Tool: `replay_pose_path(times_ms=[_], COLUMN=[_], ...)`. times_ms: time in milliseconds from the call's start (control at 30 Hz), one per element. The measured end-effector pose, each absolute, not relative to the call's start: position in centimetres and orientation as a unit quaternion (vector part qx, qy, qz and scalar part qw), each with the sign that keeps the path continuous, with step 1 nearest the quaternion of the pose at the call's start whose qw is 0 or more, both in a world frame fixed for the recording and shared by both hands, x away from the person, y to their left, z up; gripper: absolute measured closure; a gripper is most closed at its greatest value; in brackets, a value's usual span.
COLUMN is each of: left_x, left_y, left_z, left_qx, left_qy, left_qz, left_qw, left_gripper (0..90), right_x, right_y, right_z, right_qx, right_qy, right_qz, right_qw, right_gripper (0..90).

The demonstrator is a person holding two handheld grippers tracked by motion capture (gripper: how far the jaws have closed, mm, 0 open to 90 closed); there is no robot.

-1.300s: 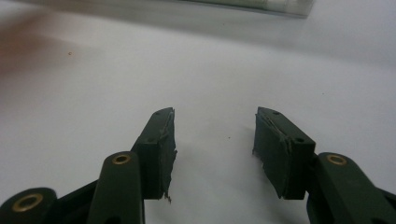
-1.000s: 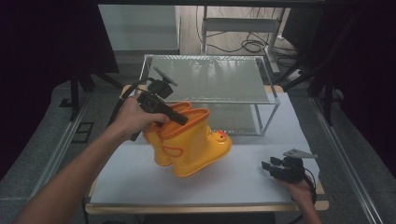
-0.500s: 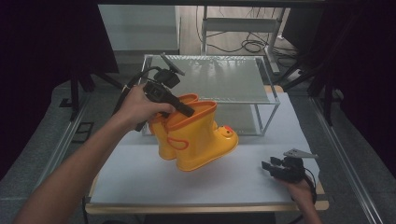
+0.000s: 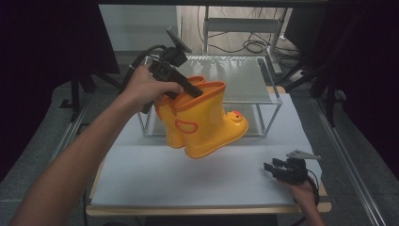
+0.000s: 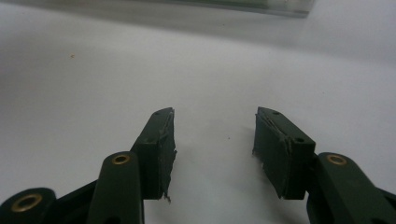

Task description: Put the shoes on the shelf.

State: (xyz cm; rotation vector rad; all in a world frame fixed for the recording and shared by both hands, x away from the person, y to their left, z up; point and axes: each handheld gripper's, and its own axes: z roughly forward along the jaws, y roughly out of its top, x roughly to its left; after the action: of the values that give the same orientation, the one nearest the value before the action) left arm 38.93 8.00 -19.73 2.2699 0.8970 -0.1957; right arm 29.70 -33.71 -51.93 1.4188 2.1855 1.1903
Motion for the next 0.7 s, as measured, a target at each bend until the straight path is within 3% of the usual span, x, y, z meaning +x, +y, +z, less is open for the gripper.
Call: replay_pose_path(times_ms=[367,700], left_x=[37.9,36.0], left_y=[6.8,6.5], left_z=[-20.8,-19.0], left_qx=[0.884,0.890], left_qy=[0.327,0.299], left_qz=[-0.083,-0.088], left_qw=[0.323,0.334], left_gripper=[82.5,82.6], right_x=[29.7,29.7], right_y=[-33.7,-33.6], right_z=[-51.9,-51.9], right_qx=[0.490,0.489], right_qy=[0.756,0.757], right_qz=[0.412,0.410], right_qw=[0.140,0.142], right_gripper=[47.4,47.6])
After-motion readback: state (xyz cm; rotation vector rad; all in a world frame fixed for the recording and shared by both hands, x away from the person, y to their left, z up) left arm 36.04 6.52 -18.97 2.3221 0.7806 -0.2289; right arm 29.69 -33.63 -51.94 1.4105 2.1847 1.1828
